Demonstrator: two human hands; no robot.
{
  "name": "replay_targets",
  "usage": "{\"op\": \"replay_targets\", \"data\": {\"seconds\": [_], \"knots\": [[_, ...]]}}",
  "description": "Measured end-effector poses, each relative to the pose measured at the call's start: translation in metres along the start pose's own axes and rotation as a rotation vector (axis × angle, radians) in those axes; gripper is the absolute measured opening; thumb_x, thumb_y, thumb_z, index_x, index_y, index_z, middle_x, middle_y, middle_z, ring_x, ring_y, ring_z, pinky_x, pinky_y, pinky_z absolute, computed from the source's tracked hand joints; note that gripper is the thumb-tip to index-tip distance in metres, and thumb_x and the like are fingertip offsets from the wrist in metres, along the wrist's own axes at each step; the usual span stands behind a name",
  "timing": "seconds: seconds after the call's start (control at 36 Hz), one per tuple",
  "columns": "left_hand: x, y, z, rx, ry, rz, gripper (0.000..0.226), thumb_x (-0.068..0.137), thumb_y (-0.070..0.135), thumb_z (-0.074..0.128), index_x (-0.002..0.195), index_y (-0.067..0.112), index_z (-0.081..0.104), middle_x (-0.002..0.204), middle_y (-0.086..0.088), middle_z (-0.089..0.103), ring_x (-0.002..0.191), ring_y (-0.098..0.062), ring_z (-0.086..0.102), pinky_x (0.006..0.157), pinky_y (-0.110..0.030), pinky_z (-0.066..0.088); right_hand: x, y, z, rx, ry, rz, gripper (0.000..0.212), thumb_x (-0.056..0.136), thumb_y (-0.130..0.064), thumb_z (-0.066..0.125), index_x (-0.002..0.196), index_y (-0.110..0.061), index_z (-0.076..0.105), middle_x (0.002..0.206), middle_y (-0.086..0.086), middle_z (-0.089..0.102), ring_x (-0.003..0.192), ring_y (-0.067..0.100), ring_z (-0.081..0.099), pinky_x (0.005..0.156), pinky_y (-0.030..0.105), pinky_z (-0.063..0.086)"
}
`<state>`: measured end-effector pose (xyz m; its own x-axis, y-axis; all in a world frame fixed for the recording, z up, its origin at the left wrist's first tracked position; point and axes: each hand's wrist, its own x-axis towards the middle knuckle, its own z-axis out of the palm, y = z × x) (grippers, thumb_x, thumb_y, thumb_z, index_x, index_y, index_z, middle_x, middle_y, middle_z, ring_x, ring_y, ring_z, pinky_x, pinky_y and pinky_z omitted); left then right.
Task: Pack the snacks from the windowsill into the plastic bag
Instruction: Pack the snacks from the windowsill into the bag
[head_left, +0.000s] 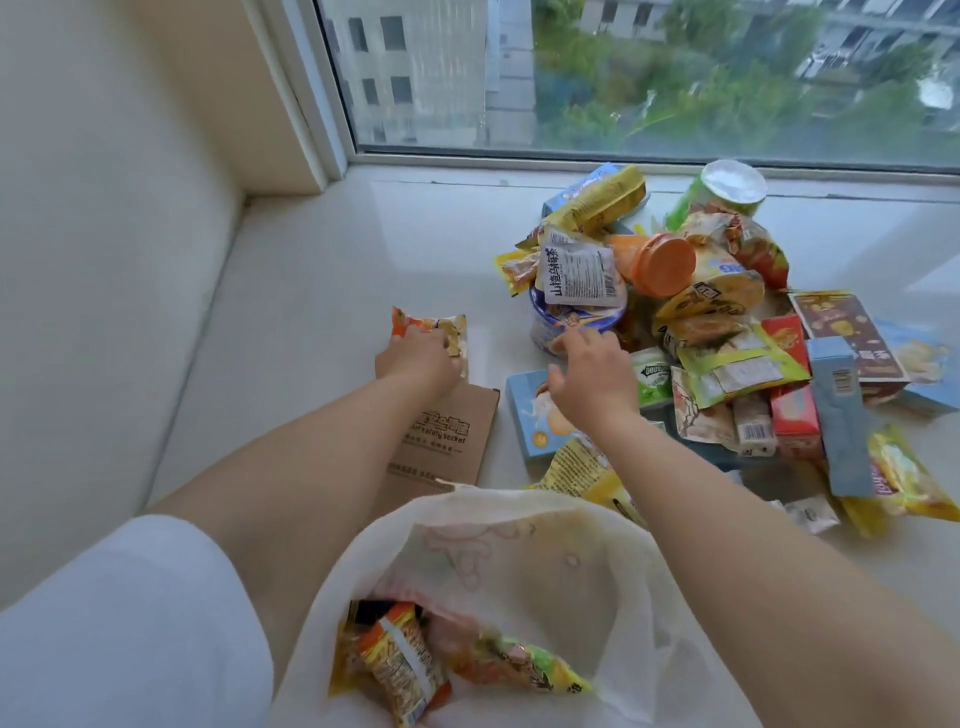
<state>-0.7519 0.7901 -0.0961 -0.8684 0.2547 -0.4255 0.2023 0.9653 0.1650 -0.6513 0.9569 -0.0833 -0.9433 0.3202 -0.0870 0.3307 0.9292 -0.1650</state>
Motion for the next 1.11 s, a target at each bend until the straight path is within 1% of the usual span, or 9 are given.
{"op": "replay_targets", "data": {"seconds": [0.17,0.33,0.5,0.64,0.72,0.83,0.94,1.03,1.11], "knots": [[0.058,0.001,0.008,0.026,-0.087,-0.024,0.052,0.088,0.029,0.053,0.139,0.031,0.043,0.144,-0.002,0.034,0.14,-0.032,0.018,0.102,-0.043,0.035,0.07,0.014,-0.001,-0.052,-0.002,0.055,0.051,0.087,-0.031,0.053,0.134,-0.015,0.041,0.137,0.013,0.04,0.132,0.032,0.029,0.103,0.042,0.033],[0.093,-0.005,0.022,0.277,-0.169,0.152,0.079,0.083,0.038,0.064,0.148,0.037,0.02,0.155,0.0,0.018,0.141,-0.029,0.014,0.113,-0.052,0.019,0.121,0.017,0.011,0.001,0.034,0.065,0.073,0.078,-0.059,0.056,0.14,-0.028,0.033,0.144,0.007,0.03,0.135,0.031,0.023,0.105,0.046,0.03],[0.11,-0.017,0.039,0.272,-0.182,0.09,0.079,0.081,0.024,0.063,0.145,0.039,0.018,0.143,-0.003,0.028,0.131,-0.03,0.027,0.094,-0.052,0.038,0.143,0.011,0.026,-0.036,-0.163,0.072,0.088,0.072,-0.073,0.055,0.145,-0.043,0.014,0.156,0.005,0.005,0.143,0.036,0.003,0.109,0.063,0.016],[0.117,-0.02,0.042,0.112,-0.141,0.002,0.08,0.082,0.026,0.061,0.147,0.027,0.013,0.139,-0.006,0.034,0.128,-0.03,0.032,0.093,-0.047,0.043,0.143,0.007,0.038,-0.027,-0.035,0.112,0.053,0.082,-0.054,0.055,0.13,-0.037,0.039,0.151,0.009,0.016,0.14,0.038,0.012,0.106,0.064,0.021],[0.118,-0.019,0.034,0.056,-0.105,-0.056,0.072,0.078,0.033,0.064,0.139,0.019,0.028,0.131,-0.006,0.044,0.123,-0.027,0.039,0.093,-0.045,0.044,0.142,0.003,0.038,0.036,0.016,0.147,0.032,0.089,-0.036,0.047,0.121,-0.032,0.048,0.147,0.011,0.024,0.138,0.038,0.017,0.106,0.064,0.019],[0.115,-0.015,0.013,-0.066,0.06,-0.155,0.062,0.073,0.033,0.069,0.125,0.015,0.04,0.116,-0.006,0.053,0.11,-0.027,0.051,0.09,-0.04,0.045,0.134,0.009,0.038,0.04,0.024,0.095,0.027,0.091,-0.031,0.045,0.118,-0.03,0.052,0.147,0.01,0.025,0.139,0.035,0.019,0.107,0.061,0.015],[0.112,-0.01,-0.017,-0.399,0.163,-0.305,0.064,0.075,0.038,0.069,0.125,0.012,0.039,0.112,-0.005,0.055,0.108,-0.027,0.056,0.094,-0.04,0.045,0.117,0.021,0.032,-0.01,0.064,-0.015,0.029,0.09,-0.027,0.049,0.118,-0.026,0.054,0.144,0.012,0.032,0.132,0.036,0.031,0.105,0.056,0.022],[0.106,0.002,-0.034,-0.704,0.142,-0.311,0.07,0.072,0.038,0.073,0.129,0.012,0.042,0.12,-0.005,0.056,0.106,-0.024,0.056,0.081,-0.033,0.049,0.106,0.029,0.021,-0.028,0.125,-0.09,0.031,0.085,-0.015,0.055,0.116,-0.014,0.058,0.138,0.018,0.042,0.114,0.041,0.046,0.09,0.049,0.04],[0.09,0.018,-0.04,-0.788,0.119,-0.238,0.07,0.073,0.037,0.074,0.13,0.012,0.041,0.118,-0.004,0.054,0.101,-0.022,0.054,0.081,-0.033,0.05,0.096,0.036,0.011,0.041,0.162,-0.124,0.031,0.079,0.0,0.06,0.109,-0.007,0.063,0.129,0.022,0.052,0.102,0.045,0.056,0.074,0.048,0.049]]}}
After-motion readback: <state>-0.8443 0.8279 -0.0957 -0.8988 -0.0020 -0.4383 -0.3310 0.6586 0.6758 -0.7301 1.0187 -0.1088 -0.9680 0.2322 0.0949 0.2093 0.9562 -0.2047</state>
